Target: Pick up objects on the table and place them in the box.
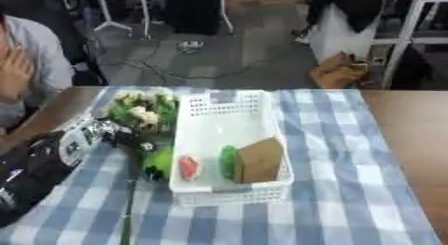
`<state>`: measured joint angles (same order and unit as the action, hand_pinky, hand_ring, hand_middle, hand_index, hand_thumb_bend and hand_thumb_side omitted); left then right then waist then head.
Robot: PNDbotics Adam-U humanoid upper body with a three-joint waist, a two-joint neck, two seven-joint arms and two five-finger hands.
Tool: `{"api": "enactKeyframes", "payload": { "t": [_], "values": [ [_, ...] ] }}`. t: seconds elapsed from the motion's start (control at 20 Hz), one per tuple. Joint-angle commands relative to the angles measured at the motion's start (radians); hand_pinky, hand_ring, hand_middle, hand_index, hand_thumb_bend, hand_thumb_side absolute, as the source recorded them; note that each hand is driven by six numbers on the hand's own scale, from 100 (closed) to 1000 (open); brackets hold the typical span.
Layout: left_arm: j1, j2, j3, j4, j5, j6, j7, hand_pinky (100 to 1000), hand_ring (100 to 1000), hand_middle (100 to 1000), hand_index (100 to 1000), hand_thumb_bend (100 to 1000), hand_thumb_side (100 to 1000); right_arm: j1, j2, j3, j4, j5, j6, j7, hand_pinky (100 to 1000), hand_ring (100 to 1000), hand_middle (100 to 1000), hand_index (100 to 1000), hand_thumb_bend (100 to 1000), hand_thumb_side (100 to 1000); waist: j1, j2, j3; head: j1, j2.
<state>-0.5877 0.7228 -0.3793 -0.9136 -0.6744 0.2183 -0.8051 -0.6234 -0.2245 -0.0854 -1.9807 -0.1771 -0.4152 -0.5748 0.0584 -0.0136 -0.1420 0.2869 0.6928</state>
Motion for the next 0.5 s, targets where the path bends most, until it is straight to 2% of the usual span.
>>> {"api": "enactKeyframes", "payload": {
  "t": [0.05, 0.1, 0.15, 0.2, 0.3, 0.5],
  "values": [
    [-0.026, 0.052, 0.028, 0.107, -0.145, -0.061, -0.023, 947, 1000, 1000, 1000, 355, 990, -0.010, -0.009, 0.004, -0.019, -0.005, 0.001, 0.001, 542, 522, 439, 486, 100, 595, 0.013, -0.031, 0.003, 0.005, 0.009],
    [-0.030, 0.051, 0.035, 0.144, -0.185, -0.079, -0.022, 918, 1000, 1000, 1000, 243, 1000, -0.009, -0.009, 0.006, -0.019, -0.006, 0.002, 0.002, 542, 522, 438, 486, 100, 593, 0.014, -0.034, 0.003, 0.005, 0.010],
    [-0.036, 0.049, 0.045, 0.179, -0.223, -0.098, -0.022, 916, 1000, 1000, 1000, 230, 1000, -0.008, -0.009, 0.007, -0.019, -0.006, 0.003, 0.003, 542, 522, 438, 486, 100, 593, 0.015, -0.036, 0.004, 0.006, 0.011],
    [-0.043, 0.045, 0.057, 0.205, -0.254, -0.117, -0.017, 906, 1000, 1000, 1000, 135, 1000, -0.006, -0.009, 0.008, -0.019, -0.007, 0.003, 0.004, 542, 522, 437, 485, 100, 591, 0.017, -0.038, 0.004, 0.007, 0.012],
    [-0.055, 0.039, 0.084, 0.236, -0.293, -0.140, 0.007, 900, 1000, 1000, 1000, 100, 1000, -0.005, -0.008, 0.010, -0.019, -0.009, 0.006, 0.006, 542, 521, 436, 484, 100, 588, 0.019, -0.040, 0.004, 0.007, 0.012],
    [-0.062, 0.031, 0.114, 0.260, -0.279, -0.138, 0.064, 891, 1000, 1000, 1000, 100, 1000, -0.008, -0.005, 0.011, -0.019, -0.011, 0.008, 0.007, 542, 522, 435, 482, 100, 587, 0.023, -0.041, 0.002, 0.005, 0.012]
  ]
}}
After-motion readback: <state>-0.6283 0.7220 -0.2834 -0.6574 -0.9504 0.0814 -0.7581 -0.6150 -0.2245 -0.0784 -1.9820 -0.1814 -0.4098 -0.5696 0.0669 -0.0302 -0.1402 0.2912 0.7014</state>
